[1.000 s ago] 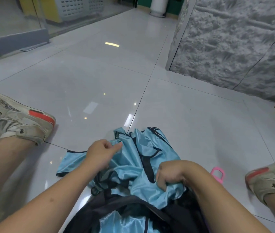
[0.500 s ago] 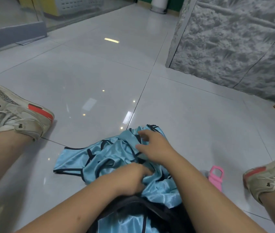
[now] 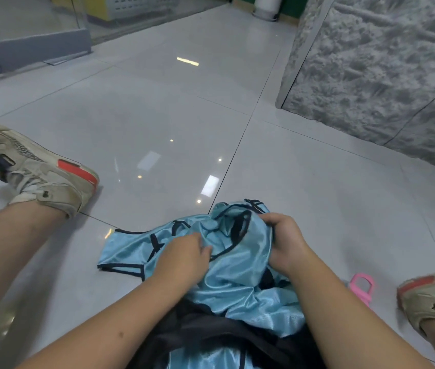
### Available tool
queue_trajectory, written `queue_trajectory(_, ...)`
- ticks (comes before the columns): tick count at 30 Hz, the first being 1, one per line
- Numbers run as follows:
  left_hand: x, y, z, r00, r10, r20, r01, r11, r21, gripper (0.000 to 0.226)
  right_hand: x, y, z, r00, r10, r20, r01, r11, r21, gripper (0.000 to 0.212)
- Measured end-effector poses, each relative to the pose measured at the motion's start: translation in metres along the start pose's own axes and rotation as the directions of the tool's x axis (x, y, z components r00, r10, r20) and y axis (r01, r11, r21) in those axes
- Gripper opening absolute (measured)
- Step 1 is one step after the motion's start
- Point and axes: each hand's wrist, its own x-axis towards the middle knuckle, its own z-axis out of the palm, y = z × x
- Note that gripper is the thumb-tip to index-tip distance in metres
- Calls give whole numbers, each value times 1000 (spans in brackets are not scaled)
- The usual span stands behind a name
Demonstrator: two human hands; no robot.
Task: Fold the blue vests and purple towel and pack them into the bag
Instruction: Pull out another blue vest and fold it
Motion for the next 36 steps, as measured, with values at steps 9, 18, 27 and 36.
queue_trajectory(9,9,-8,6,991,-38,127,-30,871,490,60,-26,-22,-8,949,-263,174,203,932,302,41)
queue_trajectory(18,15,-26,1,989,-151,-5,149,974,172,18,-47,-50,-10,988,-148,-39,146,987,-64,11)
queue_trajectory(27,27,-35,-22,938,-291,-189,244,941,-234,23,-49,-47,-25,869,-345,-355,-133,528,-839,15)
queue_trajectory(36,27,-15,-37,935,-316,-159,159,777,-609,28,-61,-60,-9,903,-424,-67,419,905,-79,30)
